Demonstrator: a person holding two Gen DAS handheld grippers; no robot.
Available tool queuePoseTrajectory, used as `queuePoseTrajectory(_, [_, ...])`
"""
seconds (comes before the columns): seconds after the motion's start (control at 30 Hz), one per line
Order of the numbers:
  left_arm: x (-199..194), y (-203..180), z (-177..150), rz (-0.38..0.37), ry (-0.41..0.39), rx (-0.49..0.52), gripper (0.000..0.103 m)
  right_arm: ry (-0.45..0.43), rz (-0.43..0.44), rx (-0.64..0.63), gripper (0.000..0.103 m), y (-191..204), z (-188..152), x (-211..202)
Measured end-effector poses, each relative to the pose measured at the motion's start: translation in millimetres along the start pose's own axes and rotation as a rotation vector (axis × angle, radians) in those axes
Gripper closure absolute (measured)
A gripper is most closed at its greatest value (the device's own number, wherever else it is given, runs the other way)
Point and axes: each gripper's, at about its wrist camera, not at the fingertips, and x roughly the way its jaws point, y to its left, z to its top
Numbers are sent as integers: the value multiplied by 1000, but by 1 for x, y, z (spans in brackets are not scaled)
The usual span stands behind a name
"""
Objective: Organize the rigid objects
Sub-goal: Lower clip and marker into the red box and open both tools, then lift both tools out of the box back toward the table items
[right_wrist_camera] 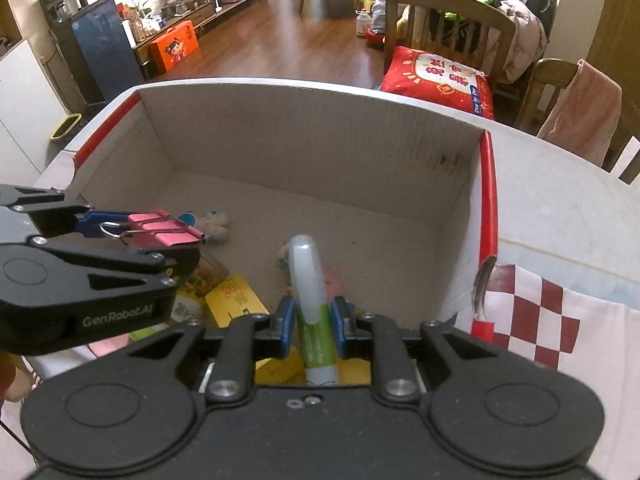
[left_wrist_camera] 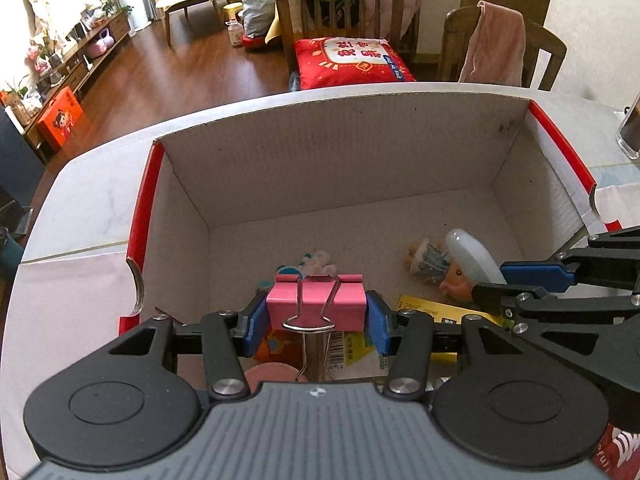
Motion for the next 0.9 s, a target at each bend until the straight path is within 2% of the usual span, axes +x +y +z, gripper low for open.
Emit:
queuePoseTrajectory(0.2, [-5,6,-3,-15,-1,-27,51,-29,37,32,74,-6,1,-13])
queuePoseTrajectory(0.43, [-22,11,-10,-36,-28,-45,39,-68,47,49,68,-6,-7,-38])
queuePoseTrajectory(0.9, [-86,16,-33,-86,-118,-30,39,-162,58,52,57,24,-30,-104])
